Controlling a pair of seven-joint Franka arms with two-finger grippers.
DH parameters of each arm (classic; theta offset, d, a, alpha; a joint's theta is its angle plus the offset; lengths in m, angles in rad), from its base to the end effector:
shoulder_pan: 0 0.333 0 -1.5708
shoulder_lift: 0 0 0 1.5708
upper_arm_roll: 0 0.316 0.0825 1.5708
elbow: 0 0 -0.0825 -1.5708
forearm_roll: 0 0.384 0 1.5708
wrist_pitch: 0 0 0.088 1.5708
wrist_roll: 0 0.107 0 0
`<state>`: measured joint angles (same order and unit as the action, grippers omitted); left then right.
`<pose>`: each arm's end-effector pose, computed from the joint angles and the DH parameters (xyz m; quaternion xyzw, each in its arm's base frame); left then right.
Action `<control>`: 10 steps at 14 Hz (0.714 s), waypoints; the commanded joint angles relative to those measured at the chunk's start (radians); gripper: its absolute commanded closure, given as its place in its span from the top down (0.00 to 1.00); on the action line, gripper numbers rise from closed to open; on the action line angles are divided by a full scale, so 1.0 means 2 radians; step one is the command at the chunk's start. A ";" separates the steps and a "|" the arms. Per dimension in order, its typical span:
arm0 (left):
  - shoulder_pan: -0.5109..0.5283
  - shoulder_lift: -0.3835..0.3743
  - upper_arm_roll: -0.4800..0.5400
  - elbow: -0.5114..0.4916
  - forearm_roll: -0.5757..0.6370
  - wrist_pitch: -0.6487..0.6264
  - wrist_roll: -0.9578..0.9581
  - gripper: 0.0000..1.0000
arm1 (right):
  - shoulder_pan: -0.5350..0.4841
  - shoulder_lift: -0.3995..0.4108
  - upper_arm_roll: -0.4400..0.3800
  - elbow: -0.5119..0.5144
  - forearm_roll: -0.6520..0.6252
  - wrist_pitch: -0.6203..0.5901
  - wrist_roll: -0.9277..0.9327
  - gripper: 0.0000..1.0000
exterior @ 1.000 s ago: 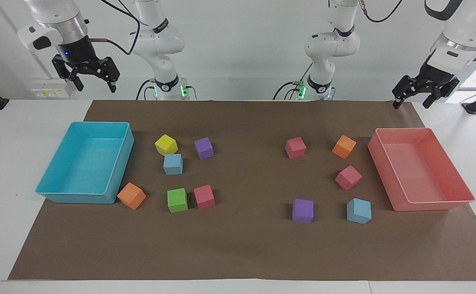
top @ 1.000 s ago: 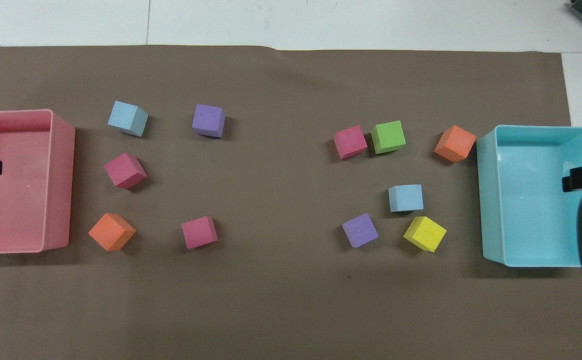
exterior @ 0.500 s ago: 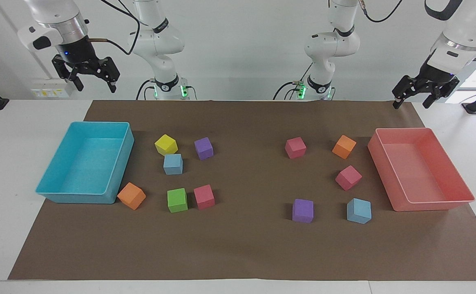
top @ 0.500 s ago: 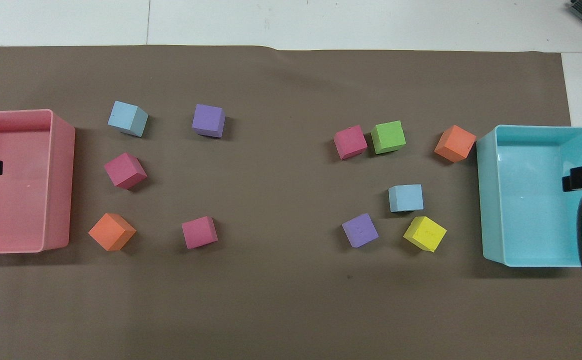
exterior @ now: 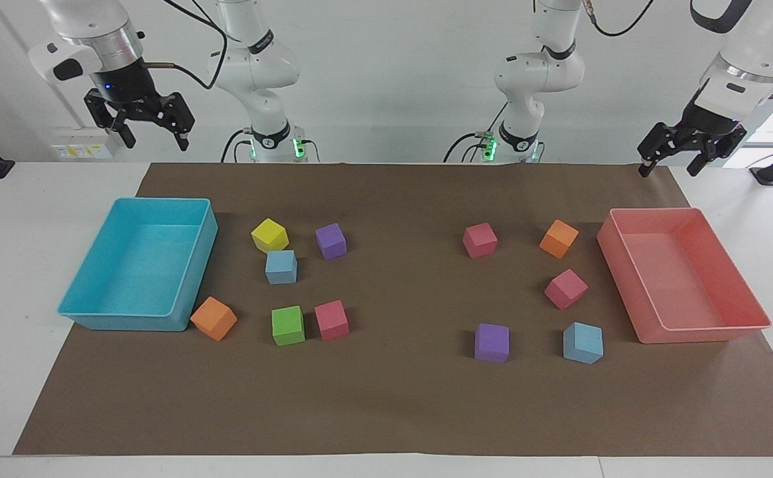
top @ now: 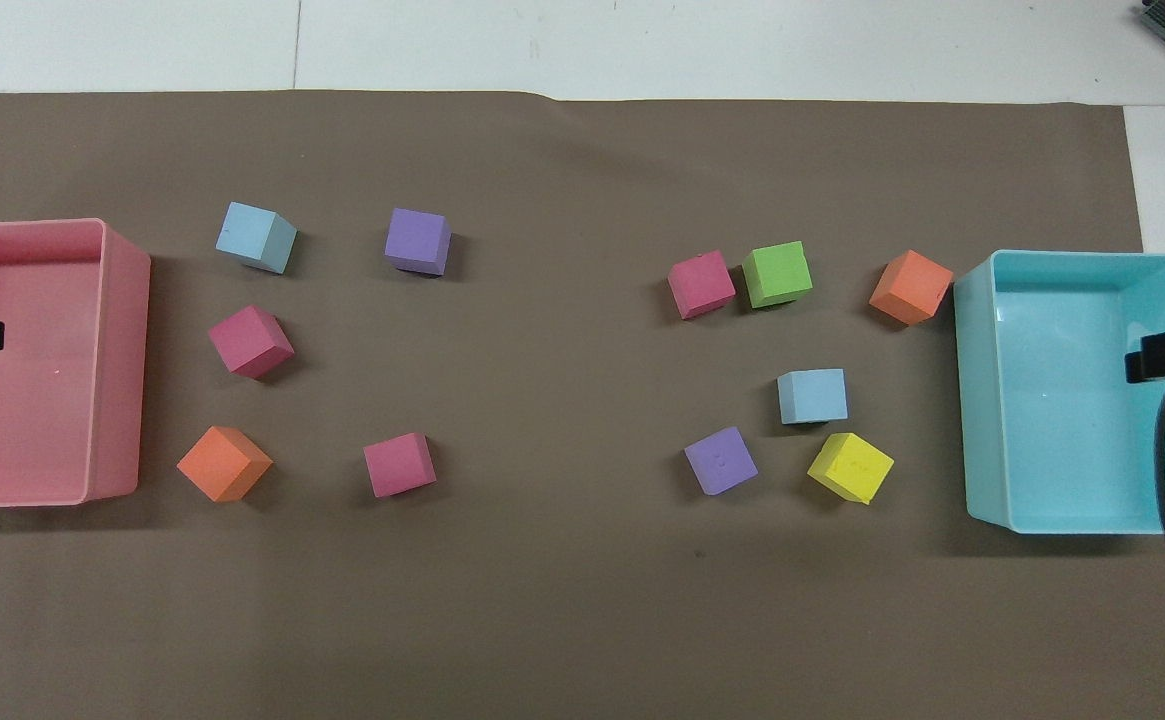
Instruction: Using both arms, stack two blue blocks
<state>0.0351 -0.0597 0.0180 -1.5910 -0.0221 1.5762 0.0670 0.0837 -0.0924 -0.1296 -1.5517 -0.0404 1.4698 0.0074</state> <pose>0.5360 0.0265 0.6480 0.9997 -0.0071 0.0231 0.0102 0.5139 -0.0320 0.6735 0.9995 -0.0285 0.0046 0.0142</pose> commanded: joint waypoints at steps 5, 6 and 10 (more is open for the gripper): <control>-0.001 0.001 0.001 0.008 -0.003 -0.010 0.002 1.00 | -0.008 -0.007 0.004 -0.010 0.000 0.008 -0.007 1.00; -0.001 0.001 0.001 0.008 -0.003 -0.010 0.002 1.00 | -0.008 -0.007 0.004 -0.010 0.000 0.008 -0.007 1.00; -0.003 0.001 0.001 0.007 -0.003 -0.010 -0.001 1.00 | -0.008 -0.007 0.003 -0.011 0.000 0.008 -0.007 1.00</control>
<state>0.0350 -0.0597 0.0163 -1.5910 -0.0221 1.5760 0.0671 0.0837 -0.0924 -0.1296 -1.5517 -0.0404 1.4699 0.0074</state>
